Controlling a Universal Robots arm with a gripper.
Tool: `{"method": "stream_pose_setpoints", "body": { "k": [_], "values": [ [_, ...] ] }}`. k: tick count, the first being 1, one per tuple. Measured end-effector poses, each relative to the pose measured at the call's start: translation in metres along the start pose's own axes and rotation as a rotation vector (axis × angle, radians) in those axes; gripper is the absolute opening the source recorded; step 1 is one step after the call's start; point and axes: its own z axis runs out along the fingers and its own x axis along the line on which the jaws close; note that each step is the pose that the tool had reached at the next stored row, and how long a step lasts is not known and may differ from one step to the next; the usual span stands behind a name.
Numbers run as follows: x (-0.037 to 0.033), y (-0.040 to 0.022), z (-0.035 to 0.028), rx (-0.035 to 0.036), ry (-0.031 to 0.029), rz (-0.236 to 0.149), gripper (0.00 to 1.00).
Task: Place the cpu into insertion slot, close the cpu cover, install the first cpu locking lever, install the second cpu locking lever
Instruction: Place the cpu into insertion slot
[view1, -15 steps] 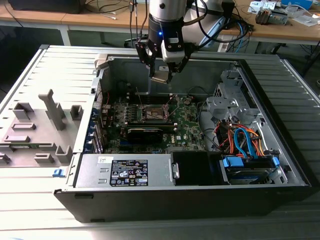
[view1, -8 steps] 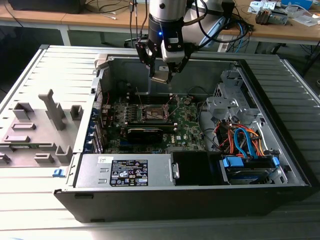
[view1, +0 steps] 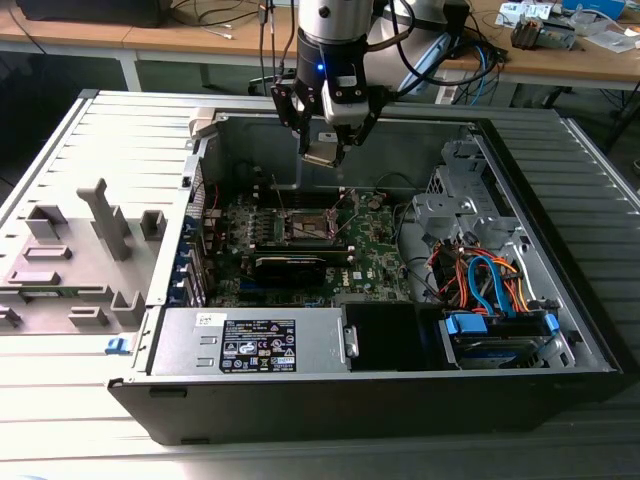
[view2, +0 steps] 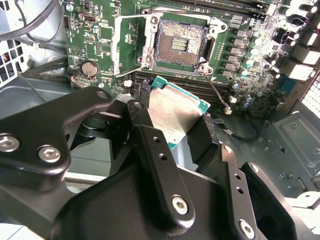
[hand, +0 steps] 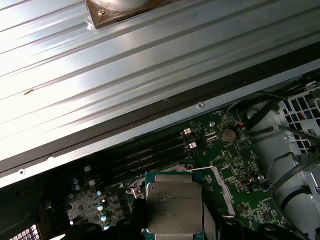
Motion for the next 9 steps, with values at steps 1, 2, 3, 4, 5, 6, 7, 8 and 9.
{"method": "stream_pose_setpoints", "body": {
  "k": [1, 2, 3, 4, 5, 6, 7, 8, 9],
  "values": [
    [0.0, 0.0, 0.0, 0.0, 0.0, 0.001, 0.54],
    [0.0, 0.0, 0.0, 0.0, 0.0, 0.001, 0.54],
    [0.0, 0.0, 0.0, 0.0, -0.0001, 0.001, 0.54],
    [0.0, 0.0, 0.0001, 0.0, -0.0002, 0.002, 0.54],
    [0.0, 0.0, 0.0001, 0.0, -0.0001, 0.002, 0.54],
    [0.0, 0.0, 0.0001, 0.0, -0.0002, 0.002, 0.54],
    [0.0, 0.0, 0.0001, 0.0, -0.0002, 0.003, 0.54],
    [0.0, 0.0, 0.0001, -0.0001, -0.0003, 0.003, 0.54],
    [0.0, 0.0, 0.0001, 0.0, -0.0003, 0.004, 0.54]
  ]
}}
